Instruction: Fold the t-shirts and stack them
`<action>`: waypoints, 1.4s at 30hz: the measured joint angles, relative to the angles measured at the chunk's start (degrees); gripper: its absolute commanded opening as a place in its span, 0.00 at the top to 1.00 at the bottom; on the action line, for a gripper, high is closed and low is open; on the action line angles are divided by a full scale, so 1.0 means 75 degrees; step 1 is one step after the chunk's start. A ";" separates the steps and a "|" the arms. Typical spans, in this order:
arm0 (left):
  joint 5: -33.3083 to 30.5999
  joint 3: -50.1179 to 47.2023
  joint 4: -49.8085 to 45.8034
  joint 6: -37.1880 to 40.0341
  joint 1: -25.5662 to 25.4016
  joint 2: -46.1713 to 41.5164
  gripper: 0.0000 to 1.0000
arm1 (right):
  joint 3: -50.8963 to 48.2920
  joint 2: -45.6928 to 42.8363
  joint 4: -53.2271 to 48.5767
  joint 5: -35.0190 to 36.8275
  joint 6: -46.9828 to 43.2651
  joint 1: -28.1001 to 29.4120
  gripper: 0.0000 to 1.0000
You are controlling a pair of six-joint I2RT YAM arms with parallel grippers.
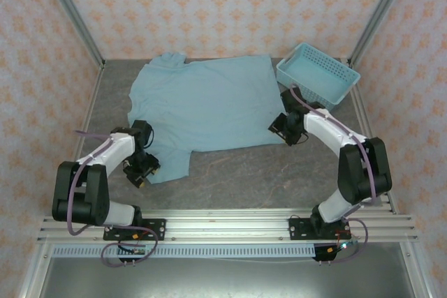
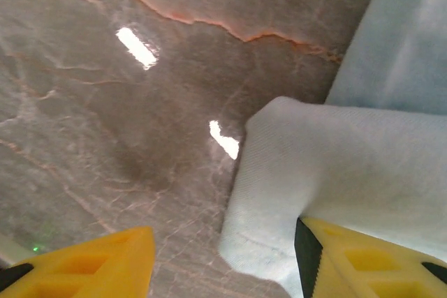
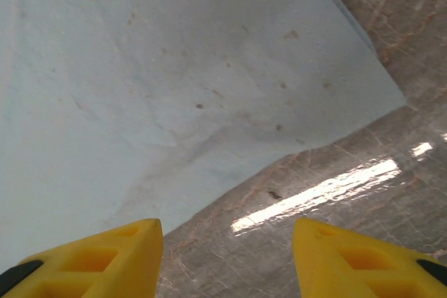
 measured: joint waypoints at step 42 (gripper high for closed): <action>-0.0195 -0.0758 -0.0469 -0.1139 -0.0385 -0.2605 1.00 | -0.1699 -0.0481 0.0577 0.0248 0.2320 -0.0822 0.54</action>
